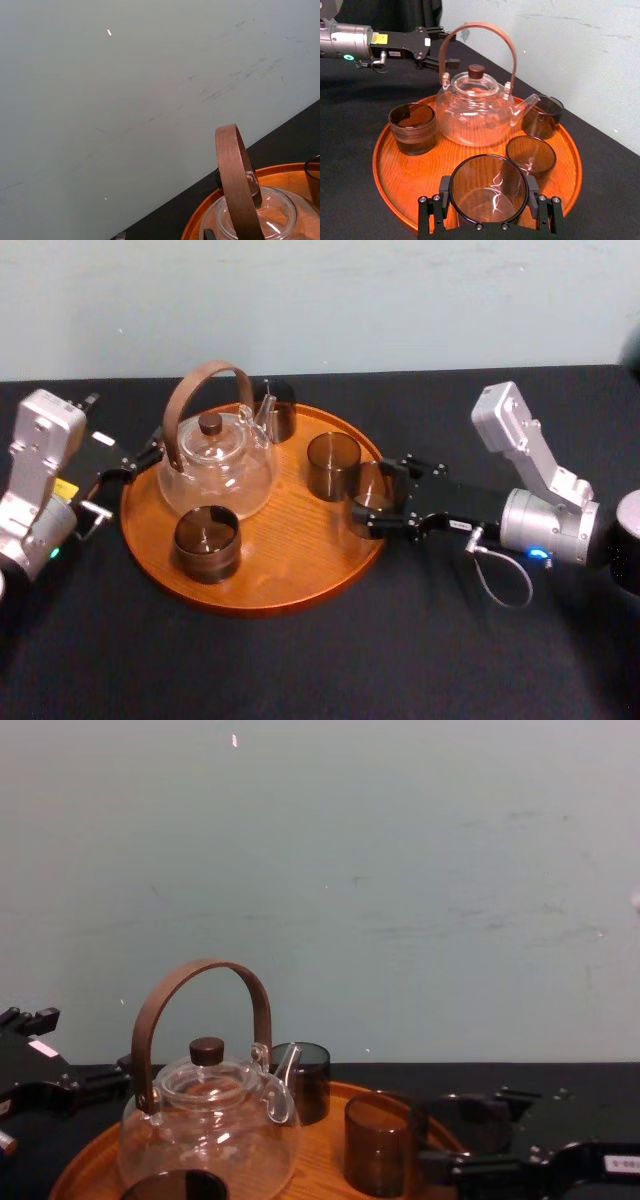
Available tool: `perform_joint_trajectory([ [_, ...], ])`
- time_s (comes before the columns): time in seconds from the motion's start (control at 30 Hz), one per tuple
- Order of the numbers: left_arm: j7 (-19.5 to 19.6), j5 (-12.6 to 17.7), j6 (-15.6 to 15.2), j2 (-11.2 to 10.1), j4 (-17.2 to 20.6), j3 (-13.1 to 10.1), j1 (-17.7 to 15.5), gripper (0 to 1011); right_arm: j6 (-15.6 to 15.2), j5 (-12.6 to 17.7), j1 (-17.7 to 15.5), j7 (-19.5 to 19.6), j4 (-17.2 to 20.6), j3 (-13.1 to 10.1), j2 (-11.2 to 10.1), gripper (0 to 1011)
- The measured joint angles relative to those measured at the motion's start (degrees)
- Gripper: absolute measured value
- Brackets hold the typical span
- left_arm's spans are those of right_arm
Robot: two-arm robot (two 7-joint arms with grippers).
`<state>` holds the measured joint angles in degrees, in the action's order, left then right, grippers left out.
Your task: Pick up the glass from the table and place it on the tray.
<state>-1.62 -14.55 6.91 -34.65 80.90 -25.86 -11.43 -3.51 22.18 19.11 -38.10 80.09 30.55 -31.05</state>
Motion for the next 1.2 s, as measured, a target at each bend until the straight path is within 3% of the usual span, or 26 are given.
perform_joint_trajectory([
  [1.2,0.0,0.0,0.0,0.0,0.0,0.0,0.0,1001,0.9,-0.8,4.9,-1.5,-4.8,5.0,4.6,904],
])
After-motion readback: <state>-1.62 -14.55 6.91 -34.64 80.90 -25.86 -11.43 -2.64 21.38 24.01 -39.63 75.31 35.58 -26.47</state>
